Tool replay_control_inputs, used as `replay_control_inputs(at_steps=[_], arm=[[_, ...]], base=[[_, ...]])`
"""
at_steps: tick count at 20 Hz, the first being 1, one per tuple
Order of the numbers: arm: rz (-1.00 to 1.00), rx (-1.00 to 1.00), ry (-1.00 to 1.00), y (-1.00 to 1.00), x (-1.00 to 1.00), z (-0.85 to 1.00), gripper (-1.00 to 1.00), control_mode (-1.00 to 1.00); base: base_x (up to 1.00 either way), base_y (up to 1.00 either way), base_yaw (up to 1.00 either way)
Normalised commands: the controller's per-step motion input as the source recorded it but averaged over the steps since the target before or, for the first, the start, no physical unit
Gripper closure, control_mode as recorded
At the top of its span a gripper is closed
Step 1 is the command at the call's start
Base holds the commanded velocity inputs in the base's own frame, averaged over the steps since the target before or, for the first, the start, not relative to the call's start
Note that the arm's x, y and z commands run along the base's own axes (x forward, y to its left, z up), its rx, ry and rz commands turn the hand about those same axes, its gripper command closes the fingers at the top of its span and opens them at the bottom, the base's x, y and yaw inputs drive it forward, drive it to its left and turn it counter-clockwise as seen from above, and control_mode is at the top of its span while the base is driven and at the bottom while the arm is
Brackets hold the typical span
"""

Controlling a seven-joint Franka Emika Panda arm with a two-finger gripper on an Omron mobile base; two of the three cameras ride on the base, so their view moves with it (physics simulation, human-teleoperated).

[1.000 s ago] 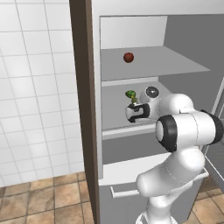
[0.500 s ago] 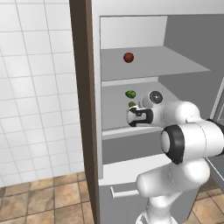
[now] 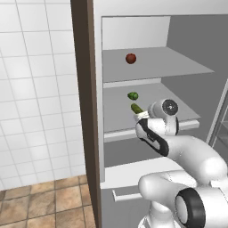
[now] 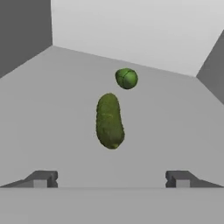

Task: Place the cucumber in the correct fridge rack based on whether it is a fruit or vegetable. Finally, close the fridge door.

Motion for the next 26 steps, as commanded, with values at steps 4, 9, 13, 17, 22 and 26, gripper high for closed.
replay_control_inputs(at_steps=[4,9,13,17,22,26], arm=[[-0.09,0.0,0.06,0.16,-0.94,0.71,-1.0,-1.0],[-0.07,0.01,0.08,0.08,-1.0,0.54,-1.0,-1.0],[-0.04,0.05,0.07,0.07,-1.0,0.31,-1.0,-1.0],[-0.02,0.08,0.06,0.04,-1.0,0.12,-1.0,-1.0],[-0.01,0.02,0.11,0.16,-0.77,-0.04,-1.0,-1.0],[0.0,0.0,0.1,0.09,-0.24,-0.21,-1.0,-1.0]], base=[[0.0,0.0,0.0],[0.0,0.0,0.0],[0.0,0.0,0.0],[0.0,0.0,0.0],[0.0,0.0,0.0],[0.0,0.0,0.0]])
